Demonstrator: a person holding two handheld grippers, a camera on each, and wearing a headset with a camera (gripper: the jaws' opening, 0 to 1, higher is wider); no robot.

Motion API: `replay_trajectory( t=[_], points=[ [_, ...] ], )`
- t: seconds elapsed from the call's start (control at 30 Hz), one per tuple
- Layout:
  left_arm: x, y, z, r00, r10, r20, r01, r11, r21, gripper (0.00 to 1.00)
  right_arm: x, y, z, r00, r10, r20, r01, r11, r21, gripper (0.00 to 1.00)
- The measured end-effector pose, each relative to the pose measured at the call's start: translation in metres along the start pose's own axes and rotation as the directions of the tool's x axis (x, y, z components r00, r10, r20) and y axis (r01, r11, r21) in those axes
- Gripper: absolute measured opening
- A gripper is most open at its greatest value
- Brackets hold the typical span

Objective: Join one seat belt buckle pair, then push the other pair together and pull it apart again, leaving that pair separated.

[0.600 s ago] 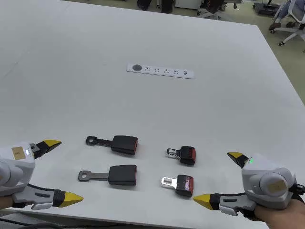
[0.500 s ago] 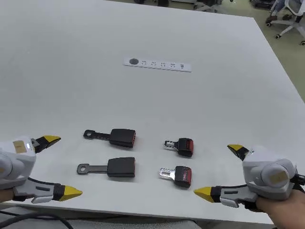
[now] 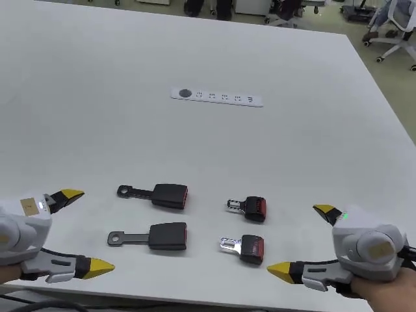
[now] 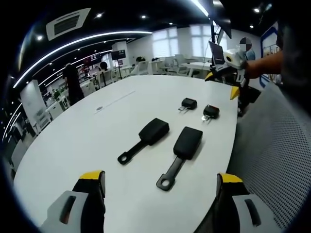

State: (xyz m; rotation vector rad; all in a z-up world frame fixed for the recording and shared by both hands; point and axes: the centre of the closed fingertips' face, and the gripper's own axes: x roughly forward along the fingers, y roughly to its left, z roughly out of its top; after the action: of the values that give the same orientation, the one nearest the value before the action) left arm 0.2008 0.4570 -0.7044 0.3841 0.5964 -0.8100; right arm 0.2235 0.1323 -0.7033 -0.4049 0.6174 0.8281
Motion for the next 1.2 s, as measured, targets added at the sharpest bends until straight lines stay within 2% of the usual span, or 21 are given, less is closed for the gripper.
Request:
replay_trajectory(
  t=[0.13, 0.27, 0.4, 0.87, 1.2],
  points=[
    [-0.002, 0.002, 0.003, 0.9999, 0.010, 0.014, -0.010, 1.000, -0.013, 0.96, 0.000, -0.002, -0.001, 1.0000, -0.004, -0.005, 0.004, 1.000, 0.005, 0.99],
    [-0.002, 0.002, 0.003, 0.9999, 0.004, 0.014, -0.004, 1.000, -0.006, 0.96, 0.001, 0.000, -0.008, 0.9984, 0.008, -0.055, -0.008, 1.000, -0.003, 0.98],
    [-0.002, 0.002, 0.002, 0.9999, 0.000, 0.015, 0.000, 1.000, -0.001, 0.96, 0.001, 0.010, -0.008, 0.9983, 0.022, -0.055, -0.023, 1.000, -0.014, 0.98],
    [-0.001, -0.001, 0.003, 1.0000, -0.001, 0.008, 0.000, 1.000, 0.016, 0.95, 0.000, 0.002, 0.008, 0.9997, 0.003, -0.026, -0.003, 1.000, -0.018, 0.99],
    [0.000, -0.002, -0.002, 0.9999, -0.014, -0.001, 0.014, 1.000, 0.018, 0.96, -0.003, 0.005, 0.003, 0.9996, 0.000, -0.029, 0.000, 1.000, -0.005, 0.99]
  ],
)
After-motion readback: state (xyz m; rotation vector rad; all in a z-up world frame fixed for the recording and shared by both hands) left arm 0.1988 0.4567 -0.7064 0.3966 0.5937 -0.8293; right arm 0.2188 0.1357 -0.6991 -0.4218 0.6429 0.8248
